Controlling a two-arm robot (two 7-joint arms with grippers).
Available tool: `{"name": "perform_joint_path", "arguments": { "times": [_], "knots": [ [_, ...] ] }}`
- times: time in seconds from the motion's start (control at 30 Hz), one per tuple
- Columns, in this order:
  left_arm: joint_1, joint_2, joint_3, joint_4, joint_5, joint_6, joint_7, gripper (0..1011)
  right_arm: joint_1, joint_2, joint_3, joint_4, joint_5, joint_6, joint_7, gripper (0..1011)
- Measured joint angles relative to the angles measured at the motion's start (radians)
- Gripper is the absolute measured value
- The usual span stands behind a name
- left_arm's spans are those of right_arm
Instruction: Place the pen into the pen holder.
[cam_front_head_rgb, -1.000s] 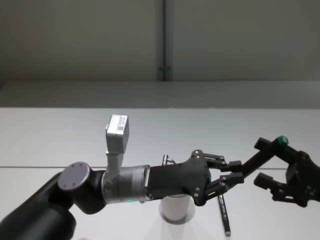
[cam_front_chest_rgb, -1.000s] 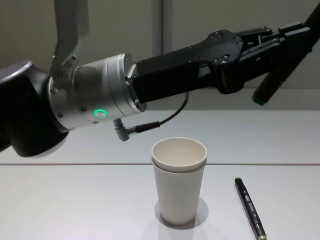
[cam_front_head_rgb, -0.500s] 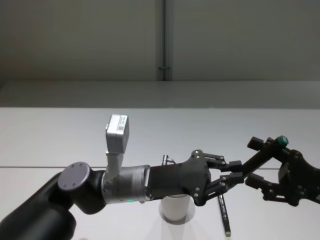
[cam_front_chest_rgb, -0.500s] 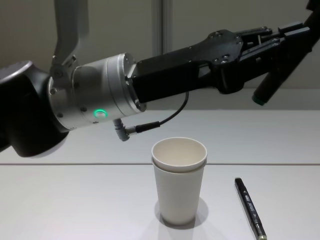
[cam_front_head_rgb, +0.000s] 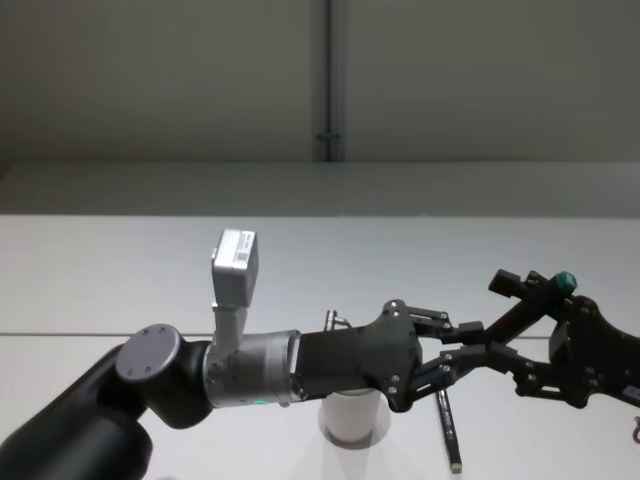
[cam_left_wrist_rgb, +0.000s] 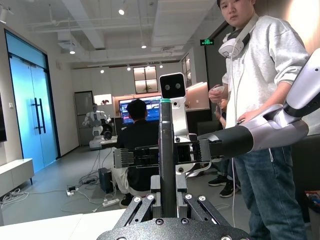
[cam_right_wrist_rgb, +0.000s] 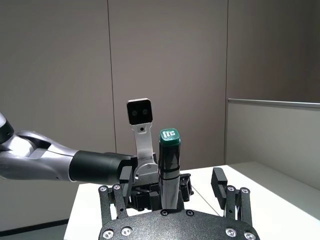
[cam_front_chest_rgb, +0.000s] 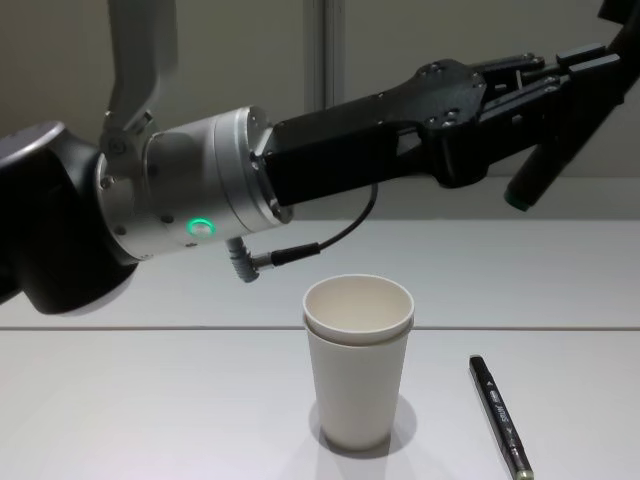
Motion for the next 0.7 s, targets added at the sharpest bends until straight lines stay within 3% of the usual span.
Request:
{"name": "perform_joint_path", "arguments": {
  "times": [0.5,0.7],
  "knots": [
    [0.000,0.000,0.000,0.000,0.000,0.000,0.000,165,-0.001,-0.001,0.002,0.000,0.000,0.001,-0.003,1001],
    [0.000,0.000,0.000,0.000,0.000,0.000,0.000,165,-0.001,-0.001,0.002,0.001,0.000,0.002,-0.003,868]
  ]
}}
